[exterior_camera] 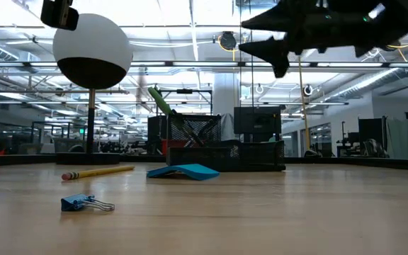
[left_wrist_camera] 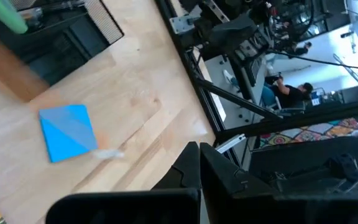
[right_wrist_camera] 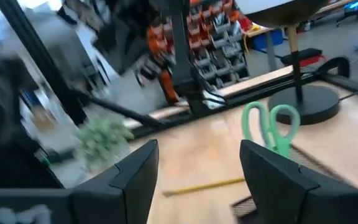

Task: Pick and place office supplies into organizer
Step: Put the orange pencil into the black desk organizer

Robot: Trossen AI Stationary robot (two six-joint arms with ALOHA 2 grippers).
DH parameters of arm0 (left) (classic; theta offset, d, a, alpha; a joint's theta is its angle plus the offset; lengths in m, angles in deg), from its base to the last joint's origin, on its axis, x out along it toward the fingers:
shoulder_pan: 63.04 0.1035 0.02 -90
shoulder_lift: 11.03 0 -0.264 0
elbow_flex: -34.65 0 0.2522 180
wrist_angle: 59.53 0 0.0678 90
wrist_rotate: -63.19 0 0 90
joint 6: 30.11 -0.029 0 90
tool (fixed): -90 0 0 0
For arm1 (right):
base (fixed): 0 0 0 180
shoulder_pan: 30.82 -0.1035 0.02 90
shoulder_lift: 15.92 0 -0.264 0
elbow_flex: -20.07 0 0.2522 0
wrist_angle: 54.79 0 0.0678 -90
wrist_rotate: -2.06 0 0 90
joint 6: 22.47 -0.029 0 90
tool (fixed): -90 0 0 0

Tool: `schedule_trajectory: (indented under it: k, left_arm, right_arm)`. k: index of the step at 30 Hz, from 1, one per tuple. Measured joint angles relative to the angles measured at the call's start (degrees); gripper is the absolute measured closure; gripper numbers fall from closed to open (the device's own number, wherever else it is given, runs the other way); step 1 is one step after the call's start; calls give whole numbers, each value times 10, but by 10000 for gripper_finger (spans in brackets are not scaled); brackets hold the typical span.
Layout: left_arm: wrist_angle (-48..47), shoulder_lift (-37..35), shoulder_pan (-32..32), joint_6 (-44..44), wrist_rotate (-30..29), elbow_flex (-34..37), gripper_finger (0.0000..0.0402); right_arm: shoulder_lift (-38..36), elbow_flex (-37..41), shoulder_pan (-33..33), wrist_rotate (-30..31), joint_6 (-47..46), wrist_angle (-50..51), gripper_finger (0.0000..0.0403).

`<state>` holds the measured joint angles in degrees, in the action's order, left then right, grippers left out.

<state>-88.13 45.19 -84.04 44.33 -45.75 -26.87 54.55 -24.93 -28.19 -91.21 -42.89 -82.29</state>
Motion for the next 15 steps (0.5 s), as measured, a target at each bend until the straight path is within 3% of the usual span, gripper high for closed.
schedule_trajectory:
  k: [6, 15]
  left_arm:
    - [-7, 0, 0, -21, 0, -16, 401]
    - [-61, 0, 0, -18, 10, -16, 401]
  right_arm:
    - [-3, -45, 0, 1, 85, 82, 186]
    - [-3, -46, 0, 2, 52, 115, 186]
